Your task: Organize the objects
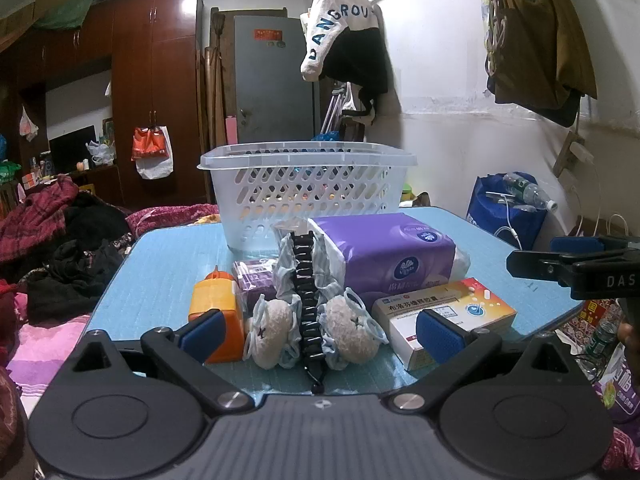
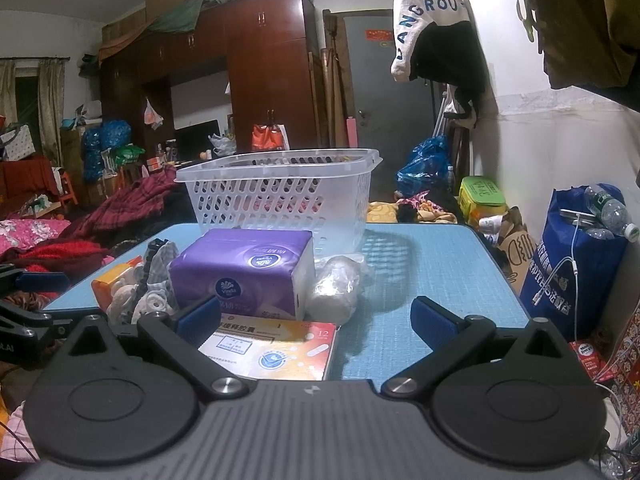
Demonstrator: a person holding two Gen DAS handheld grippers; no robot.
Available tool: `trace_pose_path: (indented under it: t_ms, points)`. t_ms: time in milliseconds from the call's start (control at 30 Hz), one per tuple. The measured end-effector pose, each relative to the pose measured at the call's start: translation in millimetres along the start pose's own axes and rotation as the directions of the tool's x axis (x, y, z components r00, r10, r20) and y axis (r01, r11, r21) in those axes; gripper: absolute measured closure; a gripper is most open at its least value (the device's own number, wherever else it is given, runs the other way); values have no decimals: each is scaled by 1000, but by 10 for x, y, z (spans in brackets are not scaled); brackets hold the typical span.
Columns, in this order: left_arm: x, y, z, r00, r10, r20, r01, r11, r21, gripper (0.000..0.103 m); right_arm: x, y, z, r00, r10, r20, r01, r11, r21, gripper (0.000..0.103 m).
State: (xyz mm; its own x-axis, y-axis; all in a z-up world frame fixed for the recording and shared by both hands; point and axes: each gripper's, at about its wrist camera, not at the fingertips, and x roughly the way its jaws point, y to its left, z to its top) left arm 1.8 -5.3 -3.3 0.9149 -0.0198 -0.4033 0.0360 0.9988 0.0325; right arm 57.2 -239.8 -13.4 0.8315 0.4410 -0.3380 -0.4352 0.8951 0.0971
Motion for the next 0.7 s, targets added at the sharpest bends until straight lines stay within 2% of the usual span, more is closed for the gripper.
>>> trace_pose_path:
  t_ms: [700]
  points:
    - [8, 9, -26, 1000, -5, -3, 5, 1000, 1, 1, 0, 0, -1, 1000, 0, 0, 0, 1000, 0, 0]
